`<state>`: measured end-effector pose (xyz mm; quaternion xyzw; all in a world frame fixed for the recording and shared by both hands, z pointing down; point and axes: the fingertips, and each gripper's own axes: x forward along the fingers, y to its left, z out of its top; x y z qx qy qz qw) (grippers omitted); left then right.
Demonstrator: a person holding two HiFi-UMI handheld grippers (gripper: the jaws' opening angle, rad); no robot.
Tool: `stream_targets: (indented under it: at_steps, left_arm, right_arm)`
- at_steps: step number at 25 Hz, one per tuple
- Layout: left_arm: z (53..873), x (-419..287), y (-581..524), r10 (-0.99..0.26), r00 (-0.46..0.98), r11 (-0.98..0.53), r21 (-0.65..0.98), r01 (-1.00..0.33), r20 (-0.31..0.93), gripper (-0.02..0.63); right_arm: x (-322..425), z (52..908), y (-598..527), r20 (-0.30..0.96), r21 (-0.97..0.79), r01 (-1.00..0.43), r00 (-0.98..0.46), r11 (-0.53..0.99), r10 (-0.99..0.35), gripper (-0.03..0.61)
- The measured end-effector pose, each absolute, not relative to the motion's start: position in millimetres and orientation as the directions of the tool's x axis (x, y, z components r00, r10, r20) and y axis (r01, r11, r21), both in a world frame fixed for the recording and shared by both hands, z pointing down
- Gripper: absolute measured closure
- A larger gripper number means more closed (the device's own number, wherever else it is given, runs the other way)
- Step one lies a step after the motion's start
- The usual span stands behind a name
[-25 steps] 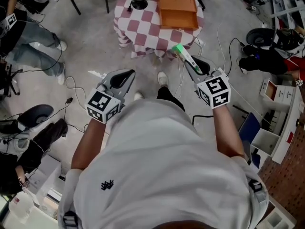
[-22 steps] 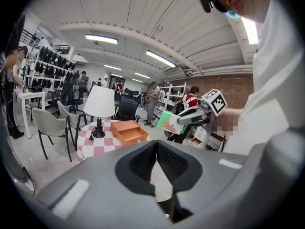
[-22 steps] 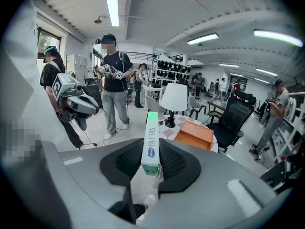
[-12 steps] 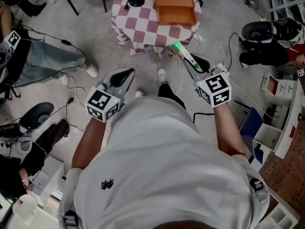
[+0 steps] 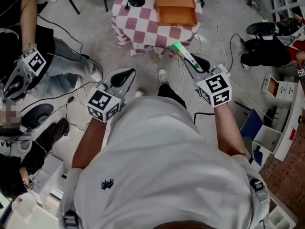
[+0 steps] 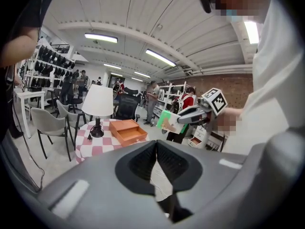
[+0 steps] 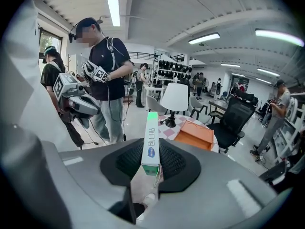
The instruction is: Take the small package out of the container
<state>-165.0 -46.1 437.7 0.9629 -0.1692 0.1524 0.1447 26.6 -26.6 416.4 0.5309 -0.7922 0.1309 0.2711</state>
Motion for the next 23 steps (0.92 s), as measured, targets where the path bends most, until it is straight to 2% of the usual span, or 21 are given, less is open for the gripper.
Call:
stream_targets:
  at_steps: [23]
  left_arm:
    - [438, -97, -106, -0.320, 0.874, -0.878, 0.232, -0.418, 0.364, 0.557]
  right_arm:
    - [88, 430, -98, 0.575, 0.052, -0.891, -0.342, 0.450, -0.743, 0.486]
